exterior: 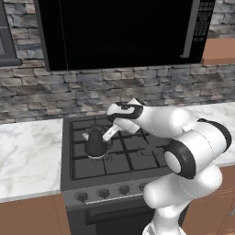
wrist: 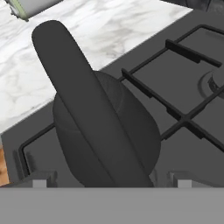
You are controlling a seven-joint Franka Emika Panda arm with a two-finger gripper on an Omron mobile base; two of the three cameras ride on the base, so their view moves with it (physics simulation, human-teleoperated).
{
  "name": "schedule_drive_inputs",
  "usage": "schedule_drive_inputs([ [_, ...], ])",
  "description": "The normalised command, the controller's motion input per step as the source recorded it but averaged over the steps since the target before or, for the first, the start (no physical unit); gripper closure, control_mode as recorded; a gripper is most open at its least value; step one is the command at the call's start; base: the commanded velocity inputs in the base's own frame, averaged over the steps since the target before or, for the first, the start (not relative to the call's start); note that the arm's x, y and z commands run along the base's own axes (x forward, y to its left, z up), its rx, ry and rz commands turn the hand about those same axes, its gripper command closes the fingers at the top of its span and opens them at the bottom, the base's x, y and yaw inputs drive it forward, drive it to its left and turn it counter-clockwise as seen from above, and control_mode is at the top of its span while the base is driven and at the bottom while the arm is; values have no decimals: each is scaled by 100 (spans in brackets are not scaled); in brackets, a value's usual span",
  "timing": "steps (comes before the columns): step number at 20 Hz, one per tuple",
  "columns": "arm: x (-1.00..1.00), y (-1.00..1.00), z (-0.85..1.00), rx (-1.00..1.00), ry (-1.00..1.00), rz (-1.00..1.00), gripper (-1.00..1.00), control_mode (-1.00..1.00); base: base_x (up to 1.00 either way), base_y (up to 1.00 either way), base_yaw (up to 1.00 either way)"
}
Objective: The kettle is done boiling. Turn off the stove, then wait for 300 timesteps before moving the kettle to the dining table.
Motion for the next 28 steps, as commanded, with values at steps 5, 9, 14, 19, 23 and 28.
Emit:
schedule_drive_inputs([
  [5, 10, 3, -9, 0, 0, 0, -100, -100, 0, 0, 0],
  [9, 10, 2, -10, 0, 0, 0, -100, -100, 0, 0, 0],
  [14, 8, 5, -14, 0, 0, 0, -100, -100, 0, 0, 0],
  [19, 2, 7, -18, 0, 0, 0, 100, -100, 0, 0, 0],
  [23, 0, 7, -21, 0, 0, 0, 100, -100, 0, 0, 0],
  [28, 0, 3, -14, 0, 1, 0, 100, -100, 0, 0, 0],
])
